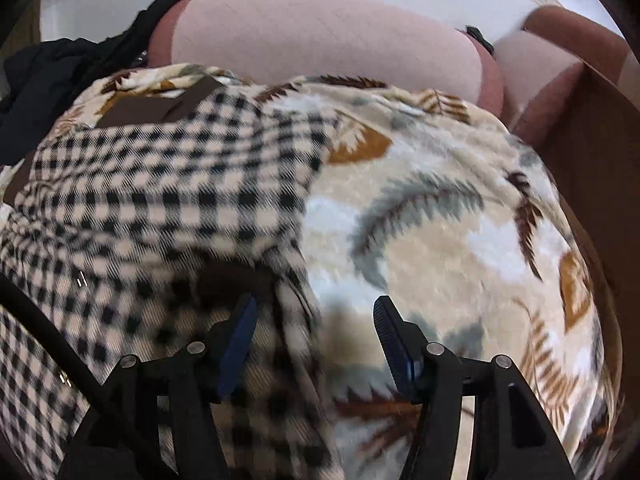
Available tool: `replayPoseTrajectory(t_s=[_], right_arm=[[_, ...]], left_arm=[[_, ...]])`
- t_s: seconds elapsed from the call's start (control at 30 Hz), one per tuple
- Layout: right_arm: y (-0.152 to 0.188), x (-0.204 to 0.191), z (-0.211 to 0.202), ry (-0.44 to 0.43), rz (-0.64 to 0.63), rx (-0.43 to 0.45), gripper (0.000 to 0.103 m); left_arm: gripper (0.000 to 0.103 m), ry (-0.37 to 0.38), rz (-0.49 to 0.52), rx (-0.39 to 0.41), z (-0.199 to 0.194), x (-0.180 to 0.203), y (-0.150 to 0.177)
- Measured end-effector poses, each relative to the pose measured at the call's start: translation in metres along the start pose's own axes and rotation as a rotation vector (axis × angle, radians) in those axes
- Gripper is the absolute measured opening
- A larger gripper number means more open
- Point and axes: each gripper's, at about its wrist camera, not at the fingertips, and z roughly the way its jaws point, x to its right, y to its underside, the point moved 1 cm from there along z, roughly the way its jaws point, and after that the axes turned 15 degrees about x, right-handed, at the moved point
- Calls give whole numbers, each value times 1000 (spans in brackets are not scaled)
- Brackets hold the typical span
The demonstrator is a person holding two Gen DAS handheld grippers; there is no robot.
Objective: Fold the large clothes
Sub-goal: 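Grasp the side edge of the checked shirt with both grippers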
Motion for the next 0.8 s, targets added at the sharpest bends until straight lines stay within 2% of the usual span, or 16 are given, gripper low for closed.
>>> replayPoseTrajectory(t_s=[0.03, 0.13, 0.2, 0.4, 0.6, 0.73, 0.8], right_arm=[[6, 4, 0, 4, 13, -22, 64], [31, 21, -4, -11, 104, -113, 64], [50, 33, -6, -89, 224, -189, 64], [91, 64, -44, -336, 503, -225, 65], [148, 69, -96, -537, 649, -192, 65], [180, 69, -124, -632, 723, -165, 63], [194, 64, -135, -651, 730, -150, 62]], left_arm=[[55, 16, -2, 13, -8, -2, 9], [32, 57, 10, 7, -25, 1, 26], [25, 103, -11, -4, -36, -1, 36], [23, 244, -174, -32, -63, -10, 71], [23, 370, -333, -30, -88, -24, 100], [23, 391, -360, -17, -101, -32, 117], [26, 392, -363, 0, -107, -37, 124]])
